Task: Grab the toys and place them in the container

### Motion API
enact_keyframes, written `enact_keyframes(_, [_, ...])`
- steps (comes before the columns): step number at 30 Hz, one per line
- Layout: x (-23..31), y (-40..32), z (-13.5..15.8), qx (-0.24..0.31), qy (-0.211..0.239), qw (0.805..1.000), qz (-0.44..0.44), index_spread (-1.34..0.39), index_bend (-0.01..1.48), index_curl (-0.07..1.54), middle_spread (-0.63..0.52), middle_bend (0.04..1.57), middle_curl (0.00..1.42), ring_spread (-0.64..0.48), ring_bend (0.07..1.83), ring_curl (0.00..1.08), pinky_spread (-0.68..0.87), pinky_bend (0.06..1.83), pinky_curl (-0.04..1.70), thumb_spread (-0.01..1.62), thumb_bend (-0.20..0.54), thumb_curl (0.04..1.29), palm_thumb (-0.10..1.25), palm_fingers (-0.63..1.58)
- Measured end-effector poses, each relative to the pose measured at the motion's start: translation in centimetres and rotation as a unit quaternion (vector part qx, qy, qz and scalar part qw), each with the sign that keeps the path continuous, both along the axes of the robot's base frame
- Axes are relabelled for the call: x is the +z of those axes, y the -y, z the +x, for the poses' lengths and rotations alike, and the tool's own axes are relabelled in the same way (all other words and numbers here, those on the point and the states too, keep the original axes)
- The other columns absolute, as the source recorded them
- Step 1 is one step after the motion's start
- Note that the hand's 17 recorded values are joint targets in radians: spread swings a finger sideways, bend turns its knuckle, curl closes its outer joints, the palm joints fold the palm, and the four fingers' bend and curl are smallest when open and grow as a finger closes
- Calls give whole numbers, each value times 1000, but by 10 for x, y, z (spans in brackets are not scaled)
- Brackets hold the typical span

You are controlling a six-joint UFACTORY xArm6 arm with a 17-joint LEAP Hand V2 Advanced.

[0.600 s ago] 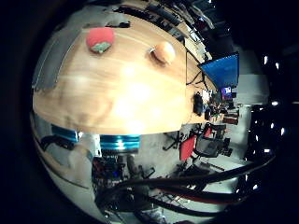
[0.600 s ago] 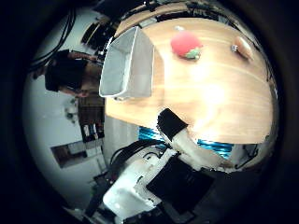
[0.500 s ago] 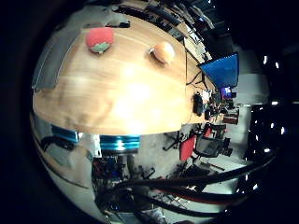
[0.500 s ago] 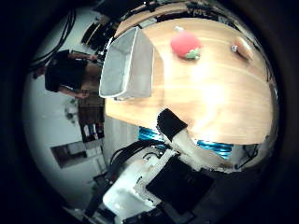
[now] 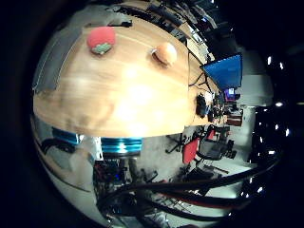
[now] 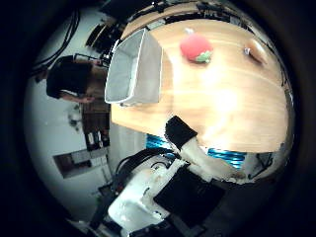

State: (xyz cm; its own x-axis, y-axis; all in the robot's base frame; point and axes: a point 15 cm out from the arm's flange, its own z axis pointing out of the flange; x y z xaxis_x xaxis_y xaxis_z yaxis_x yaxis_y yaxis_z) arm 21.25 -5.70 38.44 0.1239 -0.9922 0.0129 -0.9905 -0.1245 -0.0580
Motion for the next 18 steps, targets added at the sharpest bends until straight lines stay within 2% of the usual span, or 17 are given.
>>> enact_keyframes(4, [2,3,9,0,14,1000,-4,-477,169,307,-197,291,361,-161,626,170,327,699,45,1001,-27,284,377,361])
enact_keyframes(9, [-1,10,36,-2,23,1000,-6,-475,164,302,-207,295,361,-172,642,174,315,706,45,1000,-25,285,380,375])
enact_keyframes(14, [-3,10,81,-1,51,999,12,-476,155,292,-218,303,363,-192,677,181,279,712,45,990,-28,288,376,384])
enact_keyframes(18, [-16,7,109,2,44,999,28,-476,157,286,-230,308,365,-208,695,185,258,728,44,978,-30,287,375,385])
